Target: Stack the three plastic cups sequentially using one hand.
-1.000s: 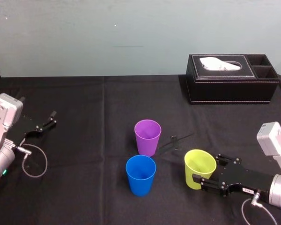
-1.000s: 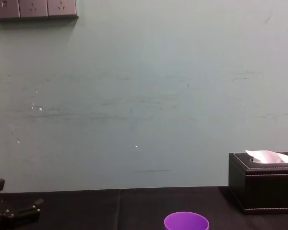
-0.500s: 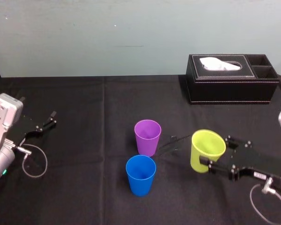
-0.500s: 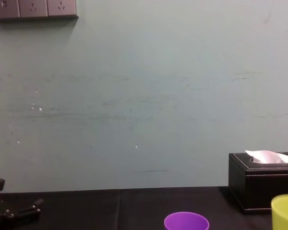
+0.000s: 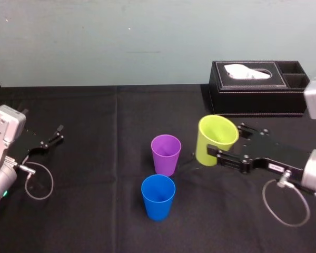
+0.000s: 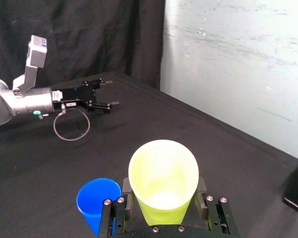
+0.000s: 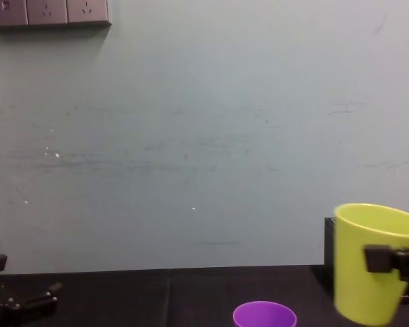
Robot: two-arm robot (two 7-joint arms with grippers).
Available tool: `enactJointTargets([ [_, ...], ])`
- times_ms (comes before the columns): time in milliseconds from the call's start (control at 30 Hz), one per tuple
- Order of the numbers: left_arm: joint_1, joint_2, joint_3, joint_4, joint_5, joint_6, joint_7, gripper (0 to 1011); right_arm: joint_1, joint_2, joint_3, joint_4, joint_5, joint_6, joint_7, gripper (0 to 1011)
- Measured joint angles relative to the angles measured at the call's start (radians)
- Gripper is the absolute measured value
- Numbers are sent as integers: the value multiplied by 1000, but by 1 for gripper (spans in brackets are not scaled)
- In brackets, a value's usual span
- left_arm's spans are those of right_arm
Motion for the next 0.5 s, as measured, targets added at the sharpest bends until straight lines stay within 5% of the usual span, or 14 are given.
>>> enactJointTargets([
  [500,0,0,0,0,0,0,0,1010,194,-93,-140,67,-54,84,-25,729],
])
